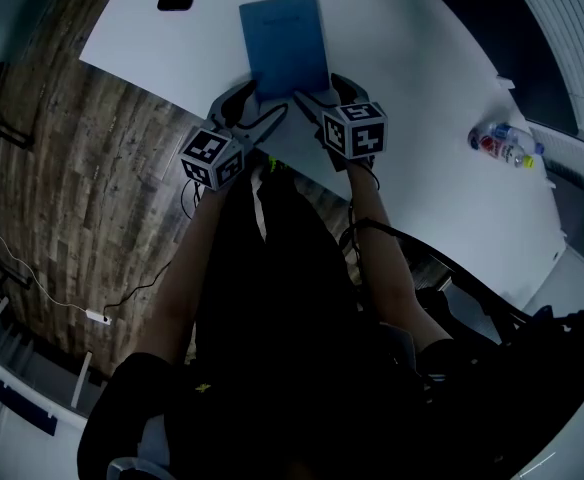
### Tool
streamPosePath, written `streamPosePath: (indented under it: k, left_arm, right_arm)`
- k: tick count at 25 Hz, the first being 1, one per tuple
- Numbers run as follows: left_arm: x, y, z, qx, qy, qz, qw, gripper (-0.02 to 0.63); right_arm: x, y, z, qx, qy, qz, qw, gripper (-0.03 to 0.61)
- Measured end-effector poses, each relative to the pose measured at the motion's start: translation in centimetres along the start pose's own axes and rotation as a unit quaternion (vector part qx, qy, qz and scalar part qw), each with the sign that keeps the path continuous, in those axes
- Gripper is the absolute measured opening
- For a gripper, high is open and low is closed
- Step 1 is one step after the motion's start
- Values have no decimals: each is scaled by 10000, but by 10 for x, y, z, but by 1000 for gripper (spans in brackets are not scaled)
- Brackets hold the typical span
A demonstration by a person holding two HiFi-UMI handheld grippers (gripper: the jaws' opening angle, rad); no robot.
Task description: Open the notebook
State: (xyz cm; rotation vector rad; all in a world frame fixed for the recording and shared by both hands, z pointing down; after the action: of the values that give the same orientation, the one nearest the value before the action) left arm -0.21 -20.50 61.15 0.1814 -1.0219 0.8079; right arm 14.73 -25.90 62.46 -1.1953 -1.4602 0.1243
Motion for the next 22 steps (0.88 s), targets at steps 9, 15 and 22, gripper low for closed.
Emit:
streamPosePath:
  k: [9, 15, 22]
  left_arm:
    - [0, -2, -6, -13, -34, -59, 10000, 311]
    - [-2, -1, -10, 15, -81, -86, 9999, 311]
    - [-2, -2, -9, 37, -99, -153, 9998, 311]
  right_arm:
    - [4, -5, -4, -47, -122, 117, 9998, 339]
    - [4, -5, 1, -130, -138, 144, 9997, 322]
    - [2, -3, -1, -50, -104, 122, 9999, 206]
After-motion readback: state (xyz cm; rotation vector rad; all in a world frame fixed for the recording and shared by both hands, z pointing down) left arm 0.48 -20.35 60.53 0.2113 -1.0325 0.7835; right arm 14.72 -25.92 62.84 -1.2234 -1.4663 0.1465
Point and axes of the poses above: the fingertips, and each gripper's own axes: y backward along the fingers, z to its left, x out of its underside, the point moved 6 cm from there along y, backward along the fingers, and after that the axes turned 4 degrees about -z, right-handed, at the moved point
